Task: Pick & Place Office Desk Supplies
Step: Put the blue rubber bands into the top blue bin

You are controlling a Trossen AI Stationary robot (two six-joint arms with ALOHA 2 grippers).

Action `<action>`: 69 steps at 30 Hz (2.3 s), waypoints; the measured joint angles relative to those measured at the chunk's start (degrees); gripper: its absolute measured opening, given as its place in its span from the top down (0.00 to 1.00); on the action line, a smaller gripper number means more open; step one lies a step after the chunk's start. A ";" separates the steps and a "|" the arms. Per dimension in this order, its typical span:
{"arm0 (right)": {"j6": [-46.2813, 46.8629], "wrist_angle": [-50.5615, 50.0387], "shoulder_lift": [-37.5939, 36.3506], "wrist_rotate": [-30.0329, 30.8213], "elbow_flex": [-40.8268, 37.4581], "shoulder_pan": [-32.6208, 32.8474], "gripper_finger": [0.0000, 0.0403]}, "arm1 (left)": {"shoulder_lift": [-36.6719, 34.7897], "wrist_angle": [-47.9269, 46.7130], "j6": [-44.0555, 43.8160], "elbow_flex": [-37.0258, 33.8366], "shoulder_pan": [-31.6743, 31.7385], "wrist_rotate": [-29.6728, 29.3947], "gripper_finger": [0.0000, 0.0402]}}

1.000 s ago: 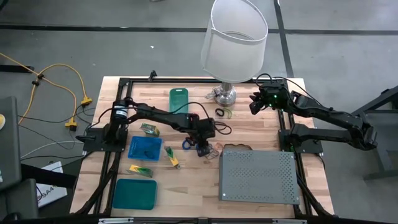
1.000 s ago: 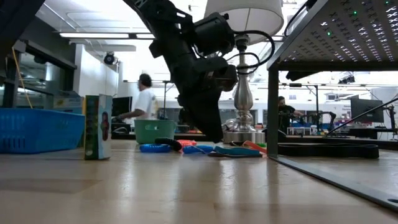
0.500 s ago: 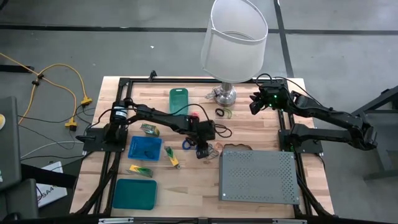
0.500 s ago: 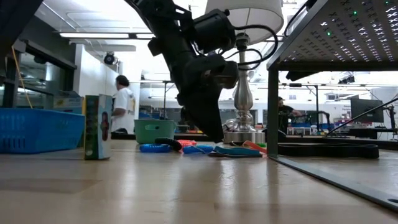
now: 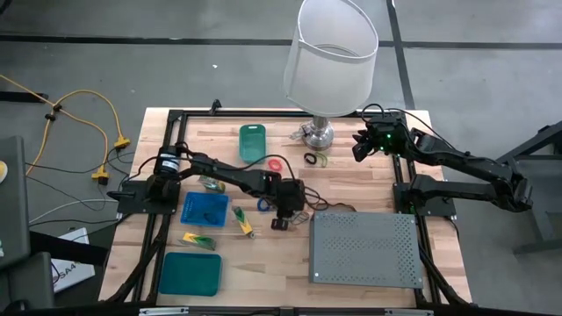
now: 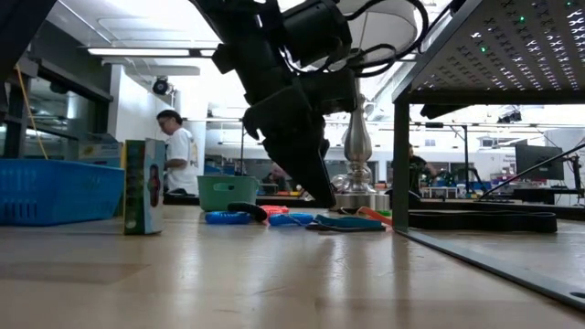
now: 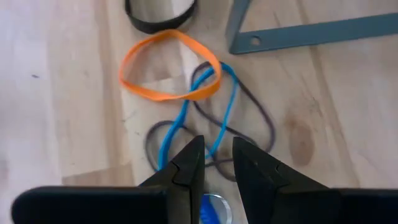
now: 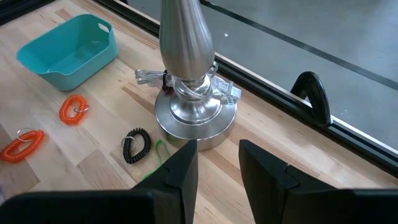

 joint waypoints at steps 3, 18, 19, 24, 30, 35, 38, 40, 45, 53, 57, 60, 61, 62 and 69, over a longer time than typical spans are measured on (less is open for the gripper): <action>0.01 -0.01 0.00 0.01 0.00 -0.01 0.74 | 0.00 -0.15 1.95 0.00 0.04 -0.43 0.80; 0.00 0.00 0.00 0.00 0.00 -0.02 0.74 | 0.00 -0.89 5.02 -0.02 -0.98 -2.44 0.80; 0.00 0.00 0.00 0.00 0.00 0.00 0.74 | 0.00 -0.98 5.08 -0.02 -1.15 -2.60 0.80; 0.01 0.00 0.00 0.00 0.00 -0.01 0.74 | 0.00 -1.00 7.74 -0.02 -1.39 -3.94 0.80; 0.02 0.00 0.00 0.01 0.00 -0.02 0.74 | 0.70 -0.54 9.36 -0.02 -1.33 -4.24 0.80; 0.01 0.00 0.00 0.00 0.00 0.00 0.74 | 1.86 -0.02 9.87 -0.13 -1.35 -4.16 0.80; 0.02 -0.04 0.02 0.00 0.00 0.00 0.74 | 1.86 0.52 9.91 -0.11 -1.35 -4.10 0.80; 0.02 0.02 0.00 0.02 0.00 -0.02 0.74 | 1.86 0.52 9.90 -0.11 -1.34 -4.09 0.80; 0.00 0.00 0.02 0.02 0.00 -0.02 0.74 | 1.86 0.63 9.61 -0.11 -1.35 -4.11 0.80; 0.01 0.00 0.02 0.02 0.00 -0.02 0.74 | 1.86 0.44 9.68 -0.11 -1.34 -4.16 0.83; 0.02 0.00 0.02 0.02 0.00 -0.02 0.74 | 1.86 0.46 9.70 -0.11 -1.35 -4.16 0.88; 0.02 0.00 0.02 0.02 0.00 -0.01 0.74 | 1.86 0.46 9.70 -0.11 -1.35 -4.17 0.92; 0.02 0.00 0.01 0.02 0.00 -0.02 0.74 | 1.86 0.46 9.70 -0.11 -1.35 -4.18 0.93; 0.02 0.00 0.02 0.02 0.00 -0.02 0.74 | 1.86 0.46 9.70 -0.11 -1.35 -4.16 0.94; 0.02 0.00 0.02 0.02 0.00 -0.02 0.74 | 1.86 0.46 9.68 -0.09 -1.34 -4.17 0.99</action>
